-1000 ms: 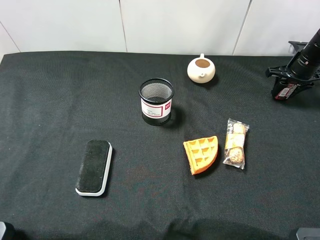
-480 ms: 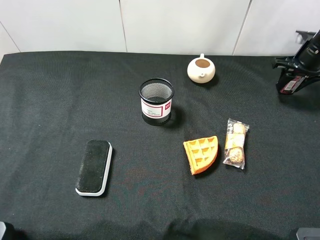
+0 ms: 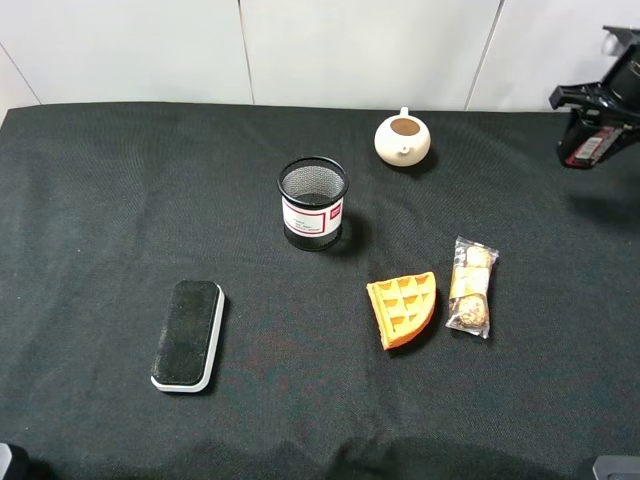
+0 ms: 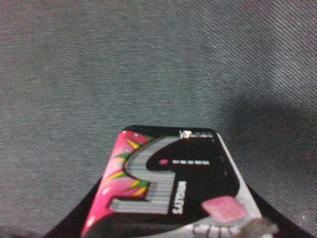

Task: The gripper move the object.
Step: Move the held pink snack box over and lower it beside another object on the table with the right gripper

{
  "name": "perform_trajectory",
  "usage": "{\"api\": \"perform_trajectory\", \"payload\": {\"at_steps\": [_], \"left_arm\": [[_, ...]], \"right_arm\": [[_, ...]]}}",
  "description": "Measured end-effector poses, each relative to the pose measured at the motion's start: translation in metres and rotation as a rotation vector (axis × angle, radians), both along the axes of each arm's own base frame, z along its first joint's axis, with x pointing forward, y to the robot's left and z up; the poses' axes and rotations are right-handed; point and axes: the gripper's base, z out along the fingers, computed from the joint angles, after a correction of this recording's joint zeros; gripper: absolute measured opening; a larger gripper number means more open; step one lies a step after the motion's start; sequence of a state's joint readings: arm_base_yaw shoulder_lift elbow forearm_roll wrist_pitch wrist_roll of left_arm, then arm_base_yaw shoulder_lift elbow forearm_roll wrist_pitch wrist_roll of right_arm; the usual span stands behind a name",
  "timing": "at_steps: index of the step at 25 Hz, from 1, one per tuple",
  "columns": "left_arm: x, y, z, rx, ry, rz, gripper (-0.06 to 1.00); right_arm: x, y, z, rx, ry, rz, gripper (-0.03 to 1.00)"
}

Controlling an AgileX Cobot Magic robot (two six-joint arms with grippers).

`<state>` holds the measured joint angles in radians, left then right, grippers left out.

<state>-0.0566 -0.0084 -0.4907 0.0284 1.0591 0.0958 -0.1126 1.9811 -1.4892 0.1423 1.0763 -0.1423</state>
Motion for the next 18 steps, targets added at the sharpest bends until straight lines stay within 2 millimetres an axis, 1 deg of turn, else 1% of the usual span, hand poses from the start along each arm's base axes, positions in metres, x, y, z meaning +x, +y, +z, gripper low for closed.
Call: {"api": "perform_trajectory", "payload": {"at_steps": [11,18], "left_arm": [[0.0,0.0,0.0,0.0,0.0,0.0,0.95],[0.0,0.0,0.0,0.0,0.0,0.0,0.95]], "right_arm": [[-0.008,0.055,0.024,-0.014,-0.018,0.102,0.34],[-0.015,0.095,0.026,-0.012,-0.001,0.19,0.34]]}}
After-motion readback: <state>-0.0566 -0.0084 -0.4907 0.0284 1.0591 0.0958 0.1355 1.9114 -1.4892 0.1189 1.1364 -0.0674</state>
